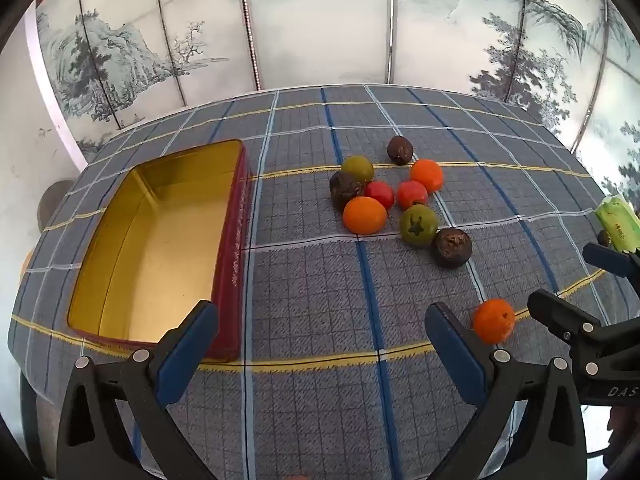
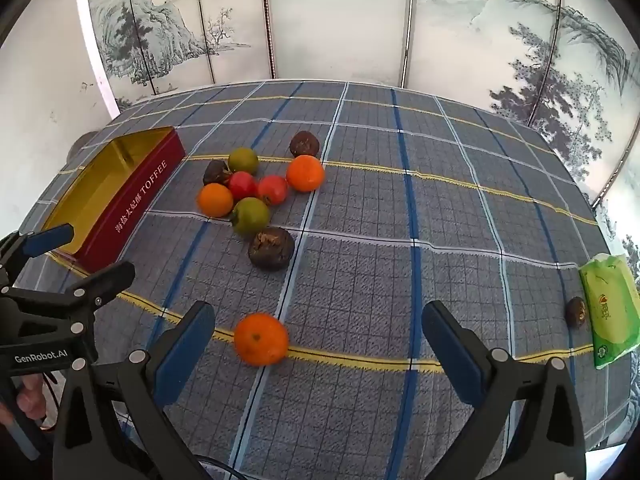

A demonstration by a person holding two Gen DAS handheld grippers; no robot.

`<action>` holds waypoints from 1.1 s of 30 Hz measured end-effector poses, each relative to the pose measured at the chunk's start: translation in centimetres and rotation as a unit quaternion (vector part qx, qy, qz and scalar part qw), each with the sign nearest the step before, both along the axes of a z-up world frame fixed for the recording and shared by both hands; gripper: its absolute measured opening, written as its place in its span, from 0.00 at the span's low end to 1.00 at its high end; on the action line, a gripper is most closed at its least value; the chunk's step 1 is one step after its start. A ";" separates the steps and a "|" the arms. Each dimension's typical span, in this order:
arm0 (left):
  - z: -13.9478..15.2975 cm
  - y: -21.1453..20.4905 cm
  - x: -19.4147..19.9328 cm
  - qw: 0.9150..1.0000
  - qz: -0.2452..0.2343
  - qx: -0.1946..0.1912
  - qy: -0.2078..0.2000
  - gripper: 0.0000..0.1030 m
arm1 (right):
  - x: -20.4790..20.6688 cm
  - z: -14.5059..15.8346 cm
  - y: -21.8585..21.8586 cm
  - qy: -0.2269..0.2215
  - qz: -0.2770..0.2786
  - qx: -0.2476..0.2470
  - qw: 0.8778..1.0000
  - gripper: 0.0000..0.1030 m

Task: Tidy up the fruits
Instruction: 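Reach the right gripper to the tangerine on the cloth and close on it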

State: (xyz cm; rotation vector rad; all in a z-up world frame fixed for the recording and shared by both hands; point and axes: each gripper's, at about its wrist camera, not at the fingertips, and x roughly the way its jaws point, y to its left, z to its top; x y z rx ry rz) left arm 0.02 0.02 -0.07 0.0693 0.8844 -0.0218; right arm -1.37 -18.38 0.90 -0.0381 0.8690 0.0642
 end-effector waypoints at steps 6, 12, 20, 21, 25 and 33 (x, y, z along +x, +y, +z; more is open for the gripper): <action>0.1 0.7 -0.3 1.000 0.008 -0.003 0.002 0.99 | -0.9 -0.3 0.4 0.008 0.002 0.002 1.000 1.00; 0.0 1.1 -0.9 1.000 0.015 -0.002 -0.002 0.99 | -0.8 -0.8 1.2 0.023 0.012 0.002 1.000 1.00; -0.2 1.8 -1.1 1.000 0.027 -0.008 0.005 0.99 | -0.9 -1.4 1.6 0.029 0.018 0.002 0.999 0.94; -0.3 1.7 -1.0 1.000 0.026 -0.007 0.007 0.99 | -0.9 -1.5 1.7 0.030 0.019 0.003 0.999 0.92; -0.5 1.7 -1.0 1.000 0.023 -0.001 0.008 0.99 | -0.9 -1.9 1.8 0.039 0.021 0.005 0.999 0.87; -0.6 1.7 -1.1 1.000 0.022 -0.002 0.010 0.99 | -0.8 -2.2 2.1 0.042 0.024 0.005 0.999 0.84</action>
